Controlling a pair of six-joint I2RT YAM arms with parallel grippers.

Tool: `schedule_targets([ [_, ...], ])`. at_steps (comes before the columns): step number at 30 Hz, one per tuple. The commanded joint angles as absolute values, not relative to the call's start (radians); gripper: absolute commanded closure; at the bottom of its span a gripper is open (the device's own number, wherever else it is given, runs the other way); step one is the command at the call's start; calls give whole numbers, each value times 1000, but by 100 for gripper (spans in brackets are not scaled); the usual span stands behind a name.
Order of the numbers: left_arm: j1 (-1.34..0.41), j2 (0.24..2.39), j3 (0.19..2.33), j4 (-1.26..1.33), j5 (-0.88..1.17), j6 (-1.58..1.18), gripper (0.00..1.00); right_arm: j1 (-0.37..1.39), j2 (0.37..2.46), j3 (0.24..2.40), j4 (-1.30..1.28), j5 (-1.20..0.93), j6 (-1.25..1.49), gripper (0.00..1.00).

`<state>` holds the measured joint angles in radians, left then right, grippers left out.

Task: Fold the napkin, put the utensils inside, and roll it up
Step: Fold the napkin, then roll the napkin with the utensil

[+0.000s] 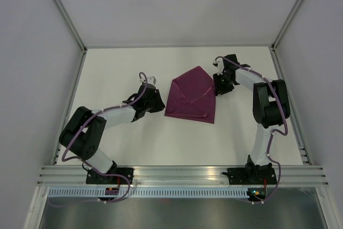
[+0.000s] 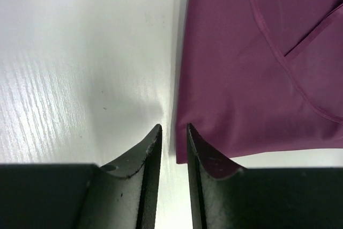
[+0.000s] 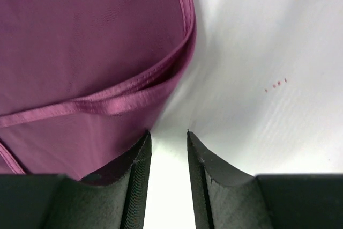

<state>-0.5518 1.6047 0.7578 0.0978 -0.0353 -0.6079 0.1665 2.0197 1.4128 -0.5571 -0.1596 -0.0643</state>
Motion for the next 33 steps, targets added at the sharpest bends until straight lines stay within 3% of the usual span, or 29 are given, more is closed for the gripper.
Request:
schedule_targets([
  [1,-554,1542,827,68,-61,-560,69,143,1959,1391,-587,-120,-67,60],
  [21,-554,1325,907,-43,8,-462,62,58,1677,1259,-560,-156,-173,55],
  [33,-554,1293,980,-104,-34,-437,59,179,1533,1180,-523,-227,-365,50],
])
